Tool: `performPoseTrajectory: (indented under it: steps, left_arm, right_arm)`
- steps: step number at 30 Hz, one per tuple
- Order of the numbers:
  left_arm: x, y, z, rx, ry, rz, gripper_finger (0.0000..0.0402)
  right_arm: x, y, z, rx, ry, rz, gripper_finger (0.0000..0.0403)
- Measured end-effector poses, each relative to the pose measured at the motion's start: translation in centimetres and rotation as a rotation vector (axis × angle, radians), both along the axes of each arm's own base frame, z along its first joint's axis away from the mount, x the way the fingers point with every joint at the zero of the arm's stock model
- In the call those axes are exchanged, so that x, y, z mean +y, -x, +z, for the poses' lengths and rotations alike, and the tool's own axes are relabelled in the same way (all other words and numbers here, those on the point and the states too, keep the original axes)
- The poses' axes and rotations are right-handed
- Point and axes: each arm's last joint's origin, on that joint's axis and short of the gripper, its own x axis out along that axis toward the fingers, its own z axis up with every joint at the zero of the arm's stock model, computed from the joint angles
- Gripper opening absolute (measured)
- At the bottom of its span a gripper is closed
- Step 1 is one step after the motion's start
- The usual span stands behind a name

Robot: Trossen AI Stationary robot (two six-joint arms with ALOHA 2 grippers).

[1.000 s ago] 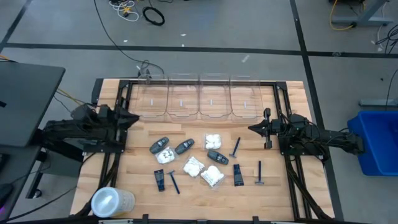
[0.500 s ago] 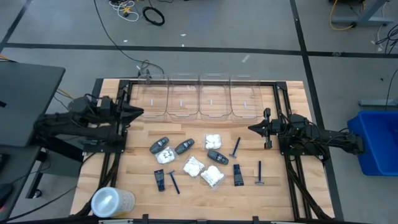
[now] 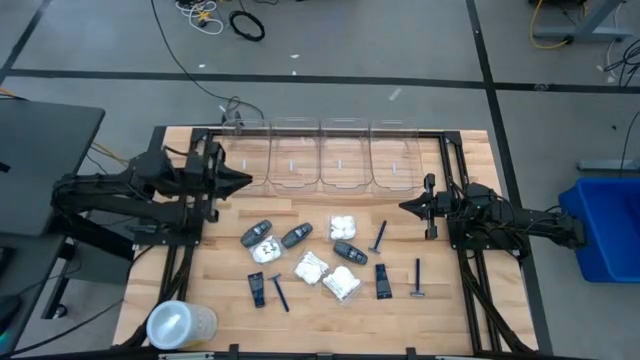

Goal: Pick & Place Travel size toiletries
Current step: Put the left gray deodorant into the left transparent bin

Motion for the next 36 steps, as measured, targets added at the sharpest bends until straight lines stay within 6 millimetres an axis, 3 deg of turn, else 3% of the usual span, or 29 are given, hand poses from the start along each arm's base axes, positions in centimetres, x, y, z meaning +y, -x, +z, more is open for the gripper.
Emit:
performPoseTrajectory:
  steps: [14, 27, 36]
  left_arm:
    - [-0.1, -1.9, -2.2, 0.209, 0.001, -0.037, 0.0041]
    - [-0.1, -1.4, -4.6, 0.452, 0.183, -0.005, 0.0041]
    - [-0.1, -1.3, -4.8, 0.468, 0.200, -0.002, 0.0041]
  right_arm:
    - [0.0, 0.0, 0.0, 0.000, 0.000, 0.000, 0.0014]
    - [0.0, 0.0, 0.0, 0.000, 0.000, 0.000, 0.0014]
    - [0.0, 0.0, 0.0, 0.000, 0.000, 0.000, 0.0014]
